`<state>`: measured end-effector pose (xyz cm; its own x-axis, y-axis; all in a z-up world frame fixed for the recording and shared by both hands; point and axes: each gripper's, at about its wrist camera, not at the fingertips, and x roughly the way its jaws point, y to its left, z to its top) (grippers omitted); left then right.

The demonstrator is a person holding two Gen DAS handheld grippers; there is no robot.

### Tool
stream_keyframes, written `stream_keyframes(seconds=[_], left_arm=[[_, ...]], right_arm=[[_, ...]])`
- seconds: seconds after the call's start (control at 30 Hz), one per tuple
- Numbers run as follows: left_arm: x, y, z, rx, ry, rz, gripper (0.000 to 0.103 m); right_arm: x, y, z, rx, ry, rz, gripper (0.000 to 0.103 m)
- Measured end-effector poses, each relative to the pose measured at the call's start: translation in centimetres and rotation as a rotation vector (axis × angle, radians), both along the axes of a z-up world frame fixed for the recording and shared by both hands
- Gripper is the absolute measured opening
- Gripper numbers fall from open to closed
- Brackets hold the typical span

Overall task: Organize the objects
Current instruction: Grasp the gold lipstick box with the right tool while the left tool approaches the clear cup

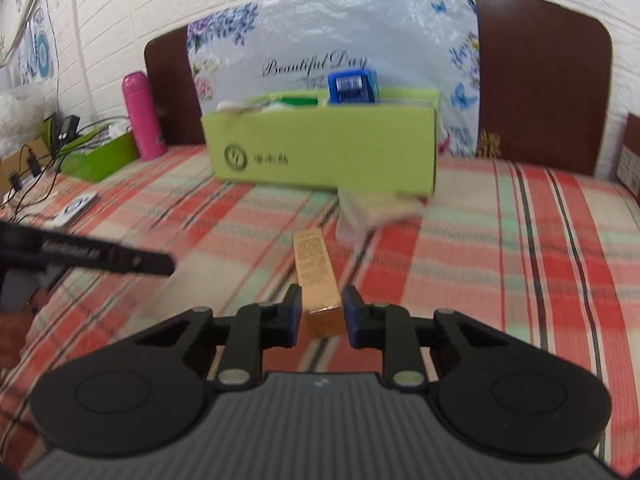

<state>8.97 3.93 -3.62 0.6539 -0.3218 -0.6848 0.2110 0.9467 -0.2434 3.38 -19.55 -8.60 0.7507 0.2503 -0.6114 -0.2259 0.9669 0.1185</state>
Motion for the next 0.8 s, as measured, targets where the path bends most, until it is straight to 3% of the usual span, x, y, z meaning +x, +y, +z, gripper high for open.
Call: stream_keyframes(seconds=[0.1,0.17,0.33,0.5,0.6,0.63,0.8], left_arm=[[-0.7,-1.1,-0.5,0.056,0.016,-0.015,0.076],[-0.9,-1.2,-0.7,0.084,0.025,-0.008,0.076],[-1.3,-0.9,0.4,0.065,0.007,0.023,0.08],[-0.7,-2.0,0.4,0.098,-0.004,0.033,0.081],[-0.3,-1.9,0.0,0.074,0.005,0.026,0.077],[-0.3,-1.7,-0.1,0.053,0.01,0.015,0.067],[-0.8,-2.2,0.1,0.028,0.012,-0.051,0.068]], right_arm=[[-2.3,-0.4,-0.8,-0.01,0.039,-0.007,0.025],[-2.7,-0.5,-0.9,-0.008,0.034,-0.01,0.035],[-1.4,0.3,-0.4,-0.042,-0.026,-0.009,0.039],[0.7,1.4,-1.0,-0.057,-0.026,0.009,0.039],[0.8,1.5,-1.5,-0.054,-0.001,0.012,0.024],[0.5,1.3,-1.4,-0.045,0.005,0.01,0.024],[-1.7,0.6,-0.9,-0.034,0.045,0.018,0.024]])
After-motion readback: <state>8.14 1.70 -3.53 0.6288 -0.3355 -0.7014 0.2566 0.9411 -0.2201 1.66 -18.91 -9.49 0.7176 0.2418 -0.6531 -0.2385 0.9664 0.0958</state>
